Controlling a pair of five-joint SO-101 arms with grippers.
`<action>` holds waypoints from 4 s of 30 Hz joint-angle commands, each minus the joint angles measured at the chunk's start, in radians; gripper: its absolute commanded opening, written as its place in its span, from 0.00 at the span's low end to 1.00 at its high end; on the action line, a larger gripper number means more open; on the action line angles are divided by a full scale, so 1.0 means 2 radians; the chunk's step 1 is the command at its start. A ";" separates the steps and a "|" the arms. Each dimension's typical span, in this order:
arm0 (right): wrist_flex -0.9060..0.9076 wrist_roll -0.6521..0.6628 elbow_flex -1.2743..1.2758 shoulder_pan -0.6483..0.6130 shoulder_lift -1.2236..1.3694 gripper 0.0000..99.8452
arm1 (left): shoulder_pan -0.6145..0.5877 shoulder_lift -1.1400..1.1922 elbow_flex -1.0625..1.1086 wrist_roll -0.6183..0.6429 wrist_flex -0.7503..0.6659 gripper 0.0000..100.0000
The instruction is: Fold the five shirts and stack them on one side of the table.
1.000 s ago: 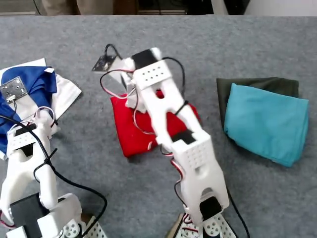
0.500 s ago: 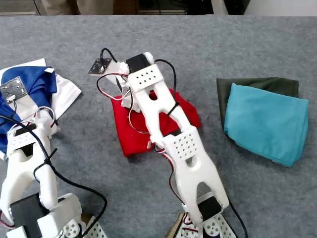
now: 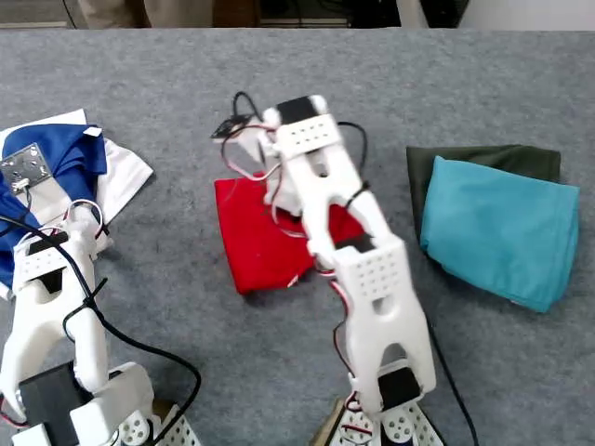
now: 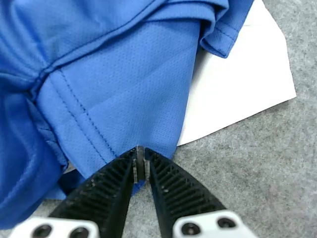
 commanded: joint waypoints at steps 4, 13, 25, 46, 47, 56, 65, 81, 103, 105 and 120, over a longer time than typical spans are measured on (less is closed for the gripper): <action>0.009 0.013 0.100 0.038 -0.117 0.01 | 0.001 -0.009 -0.002 -0.005 -0.007 0.02; 0.008 0.066 0.186 0.115 -0.170 0.01 | 0.000 -0.009 -0.001 -0.005 -0.007 0.02; 0.009 0.021 0.127 0.056 -0.203 0.01 | 0.000 -0.009 -0.001 -0.005 -0.007 0.02; 0.000 -0.005 -0.208 0.051 0.046 0.01 | 0.000 -0.009 -0.001 -0.005 -0.007 0.02; 0.000 -0.005 -0.235 0.063 0.063 0.01 | 0.000 -0.009 -0.001 -0.005 -0.007 0.02; 0.004 -0.005 -0.435 0.109 0.161 0.01 | 0.000 -0.009 -0.001 -0.005 -0.007 0.02; 0.012 -0.046 -0.447 0.119 0.107 0.01 | 0.001 -0.009 -0.001 -0.005 -0.007 0.02; -0.110 -0.100 0.096 0.076 -0.181 0.01 | 0.002 -0.009 -0.001 -0.005 -0.005 0.02; -0.087 -0.101 -0.256 0.116 0.142 0.01 | 0.002 -0.009 -0.001 -0.005 -0.005 0.02; -0.048 -0.101 -0.325 0.117 0.153 0.01 | 0.002 -0.009 -0.001 -0.005 -0.005 0.02; 0.011 -0.098 -0.152 0.098 -0.107 0.01 | 0.002 -0.010 0.008 -0.005 -0.003 0.02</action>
